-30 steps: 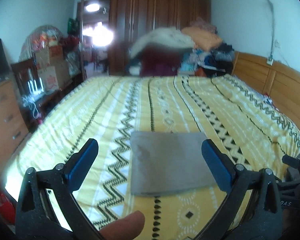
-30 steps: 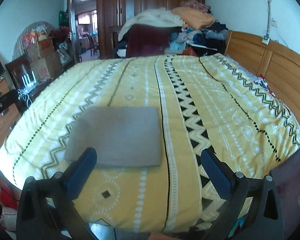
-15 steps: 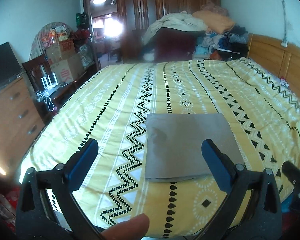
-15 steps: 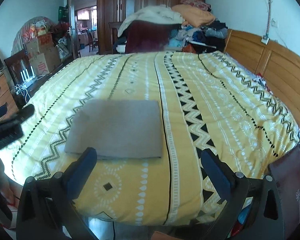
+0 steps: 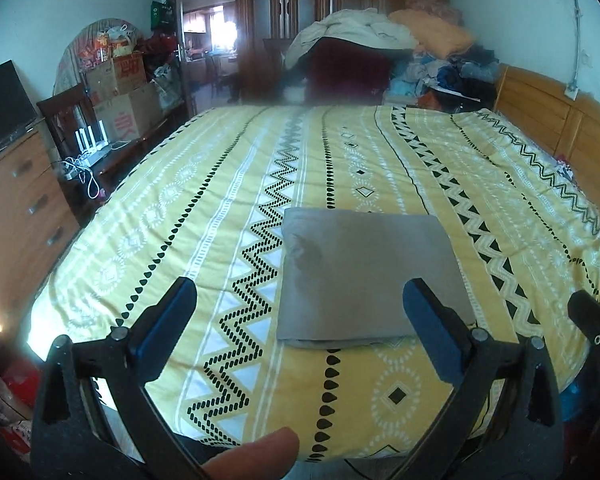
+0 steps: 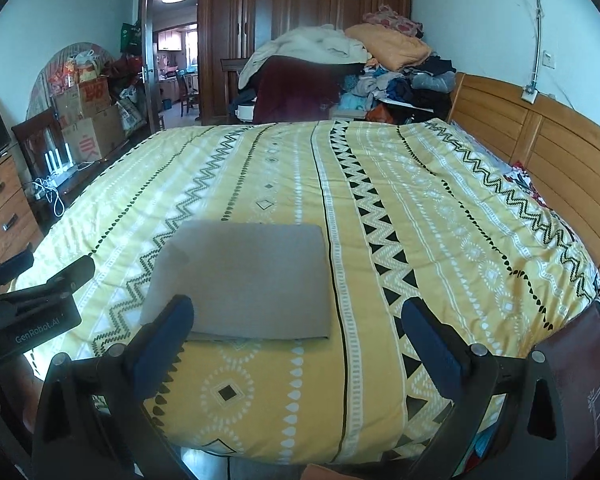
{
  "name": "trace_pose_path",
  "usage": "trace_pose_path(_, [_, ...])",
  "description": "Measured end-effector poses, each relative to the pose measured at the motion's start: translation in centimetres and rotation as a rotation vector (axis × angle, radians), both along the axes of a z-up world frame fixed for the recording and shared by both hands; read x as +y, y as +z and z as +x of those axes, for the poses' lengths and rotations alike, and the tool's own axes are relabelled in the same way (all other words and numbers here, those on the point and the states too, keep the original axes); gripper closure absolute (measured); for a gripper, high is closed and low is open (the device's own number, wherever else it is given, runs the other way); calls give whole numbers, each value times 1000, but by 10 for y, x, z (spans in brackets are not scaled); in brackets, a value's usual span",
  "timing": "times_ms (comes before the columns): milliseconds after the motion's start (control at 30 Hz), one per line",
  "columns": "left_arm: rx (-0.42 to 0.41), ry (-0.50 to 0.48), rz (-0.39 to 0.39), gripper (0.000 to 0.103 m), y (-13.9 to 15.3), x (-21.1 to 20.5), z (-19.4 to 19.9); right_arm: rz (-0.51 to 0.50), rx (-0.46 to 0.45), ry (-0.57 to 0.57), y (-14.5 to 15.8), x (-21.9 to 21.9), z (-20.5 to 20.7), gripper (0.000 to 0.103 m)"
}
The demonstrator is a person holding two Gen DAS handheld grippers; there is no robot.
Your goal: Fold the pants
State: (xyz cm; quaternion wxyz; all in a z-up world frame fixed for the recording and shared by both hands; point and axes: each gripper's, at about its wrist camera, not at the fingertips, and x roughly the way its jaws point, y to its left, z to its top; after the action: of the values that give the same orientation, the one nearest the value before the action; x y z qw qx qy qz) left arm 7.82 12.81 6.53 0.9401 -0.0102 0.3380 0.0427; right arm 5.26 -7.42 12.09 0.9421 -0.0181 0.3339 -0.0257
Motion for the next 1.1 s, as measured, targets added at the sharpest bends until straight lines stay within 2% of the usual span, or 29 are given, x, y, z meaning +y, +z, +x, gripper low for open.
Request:
trace_pose_path(33, [0,-1,0,0,0,0,0,-1,0,1,0,1,0,0])
trace_pose_path(333, [13,-4,11,0,-1,-4,3,-15,-22,7,6,7,-6,0])
trace_pose_path(733, [91,-30,-2,0,-12,-12,6,2,22,5,-3,5,-5,0])
trace_pose_path(1100, [125,-32,6,0,-22,-16,5,-3,53,7,-14,6,-3,0])
